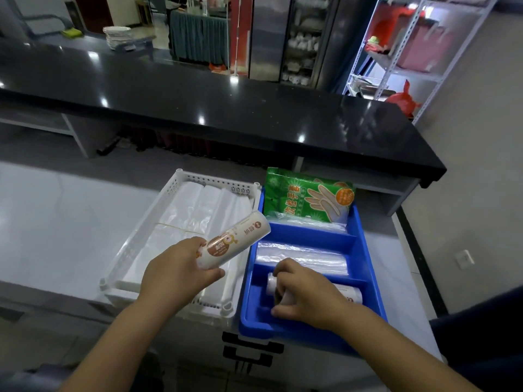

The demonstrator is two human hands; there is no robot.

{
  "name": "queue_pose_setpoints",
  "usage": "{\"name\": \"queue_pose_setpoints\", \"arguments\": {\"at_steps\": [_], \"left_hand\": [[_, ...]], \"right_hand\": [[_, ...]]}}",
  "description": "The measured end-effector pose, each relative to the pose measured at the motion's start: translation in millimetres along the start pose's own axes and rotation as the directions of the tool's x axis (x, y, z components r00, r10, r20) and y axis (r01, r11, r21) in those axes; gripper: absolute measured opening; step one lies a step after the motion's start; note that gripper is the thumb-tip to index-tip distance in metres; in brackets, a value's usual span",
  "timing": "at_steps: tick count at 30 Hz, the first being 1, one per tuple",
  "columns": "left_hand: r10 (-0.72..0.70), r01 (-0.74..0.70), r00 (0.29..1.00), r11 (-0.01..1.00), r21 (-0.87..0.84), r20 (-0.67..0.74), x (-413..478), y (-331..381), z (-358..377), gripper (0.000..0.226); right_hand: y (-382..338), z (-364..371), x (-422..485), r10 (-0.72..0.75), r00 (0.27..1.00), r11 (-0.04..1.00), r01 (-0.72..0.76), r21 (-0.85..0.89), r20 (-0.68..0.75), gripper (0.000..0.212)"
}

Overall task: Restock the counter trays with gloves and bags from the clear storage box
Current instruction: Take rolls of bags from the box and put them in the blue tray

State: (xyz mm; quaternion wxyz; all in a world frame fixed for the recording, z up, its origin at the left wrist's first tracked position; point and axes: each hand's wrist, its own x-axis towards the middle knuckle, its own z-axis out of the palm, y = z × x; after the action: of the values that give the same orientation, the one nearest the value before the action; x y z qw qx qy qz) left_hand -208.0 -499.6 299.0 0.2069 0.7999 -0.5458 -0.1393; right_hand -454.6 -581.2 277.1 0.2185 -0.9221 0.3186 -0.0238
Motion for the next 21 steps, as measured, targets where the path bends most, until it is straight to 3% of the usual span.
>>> {"name": "queue_pose_setpoints", "arguments": {"at_steps": [3, 6, 9, 13, 16, 18, 21], "left_hand": [[0.049, -0.049, 0.999, 0.999, -0.009, 0.025, 9, 10, 5, 0.039], [0.115, -0.114, 0.992, 0.993, -0.020, 0.043, 15, 24, 12, 0.037], [0.202, -0.201, 0.977, 0.979, -0.018, 0.071, 21, 41, 21, 0.037], [0.317, -0.321, 0.935, 0.947, 0.000, 0.157, 25, 62, 35, 0.046], [0.361, -0.370, 0.909, 0.929, 0.007, 0.207, 24, 74, 45, 0.050], [0.401, -0.416, 0.881, 0.909, 0.006, 0.252, 23, 81, 50, 0.048], [0.505, -0.537, 0.800, 0.843, 0.011, 0.324, 18, 93, 61, 0.041]], "right_hand": [[4, -11, -22, 0.127, 0.964, 0.968, -0.070, 0.240, -0.233, 0.036], [12, -12, -40, 0.283, 0.853, 0.906, -0.087, 0.415, -0.439, 0.062], [20, -9, -54, 0.432, 0.783, 0.866, -0.222, 0.448, -0.448, 0.069], [28, -3, -72, 0.517, 0.755, 0.842, -0.364, 0.397, -0.404, 0.045], [29, -9, -88, 0.577, 0.687, 0.749, -0.229, 0.621, -0.442, 0.037], [27, -22, -96, 0.630, 0.572, 0.686, -0.093, 0.721, -0.525, 0.037], [29, -42, -106, 0.653, 0.374, 0.712, -0.004, 0.702, -0.659, 0.041]]}}
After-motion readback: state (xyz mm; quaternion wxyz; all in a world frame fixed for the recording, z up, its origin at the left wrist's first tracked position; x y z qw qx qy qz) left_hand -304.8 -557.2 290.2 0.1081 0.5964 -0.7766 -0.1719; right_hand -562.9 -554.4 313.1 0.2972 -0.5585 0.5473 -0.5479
